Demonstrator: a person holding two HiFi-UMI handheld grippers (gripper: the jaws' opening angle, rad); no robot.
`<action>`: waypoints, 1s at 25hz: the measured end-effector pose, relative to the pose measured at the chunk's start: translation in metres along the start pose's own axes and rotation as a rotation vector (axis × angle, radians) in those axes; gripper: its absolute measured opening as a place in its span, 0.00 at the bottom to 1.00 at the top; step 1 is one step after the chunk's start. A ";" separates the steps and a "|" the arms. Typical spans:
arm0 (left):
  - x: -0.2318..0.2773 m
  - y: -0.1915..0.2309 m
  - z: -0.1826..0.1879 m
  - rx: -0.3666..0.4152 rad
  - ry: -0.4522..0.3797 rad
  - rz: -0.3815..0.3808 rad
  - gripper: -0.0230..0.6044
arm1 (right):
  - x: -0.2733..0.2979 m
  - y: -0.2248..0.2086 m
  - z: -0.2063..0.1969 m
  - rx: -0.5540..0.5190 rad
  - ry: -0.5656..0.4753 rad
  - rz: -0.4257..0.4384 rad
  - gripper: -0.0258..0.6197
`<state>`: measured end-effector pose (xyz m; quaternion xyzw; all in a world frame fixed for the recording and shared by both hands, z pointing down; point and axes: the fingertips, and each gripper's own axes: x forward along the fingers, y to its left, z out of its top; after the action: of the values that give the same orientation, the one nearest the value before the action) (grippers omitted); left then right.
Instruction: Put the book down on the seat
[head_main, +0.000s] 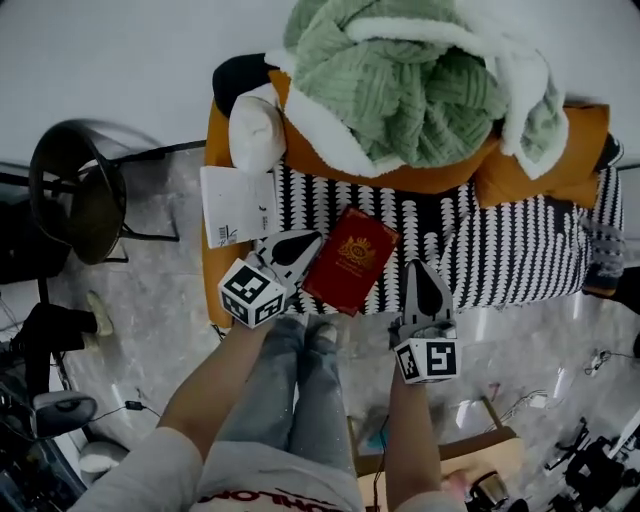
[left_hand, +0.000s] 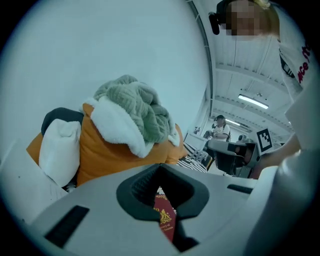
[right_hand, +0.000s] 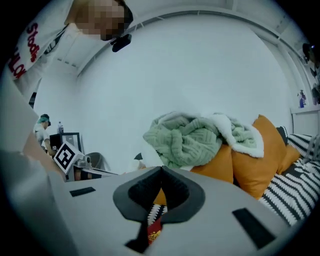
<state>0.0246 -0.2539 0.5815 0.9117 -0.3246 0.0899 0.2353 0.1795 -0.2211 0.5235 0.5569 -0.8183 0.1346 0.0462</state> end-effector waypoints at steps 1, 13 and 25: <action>-0.006 -0.004 0.008 0.006 -0.004 0.000 0.06 | -0.004 0.005 0.010 -0.003 -0.005 0.002 0.08; -0.088 -0.069 0.111 0.078 -0.098 -0.017 0.06 | -0.072 0.056 0.129 -0.034 -0.054 -0.018 0.08; -0.183 -0.117 0.167 0.175 -0.201 -0.008 0.06 | -0.141 0.118 0.184 -0.091 -0.088 0.023 0.08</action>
<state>-0.0415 -0.1553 0.3348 0.9344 -0.3339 0.0252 0.1218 0.1375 -0.1040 0.2957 0.5504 -0.8310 0.0732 0.0337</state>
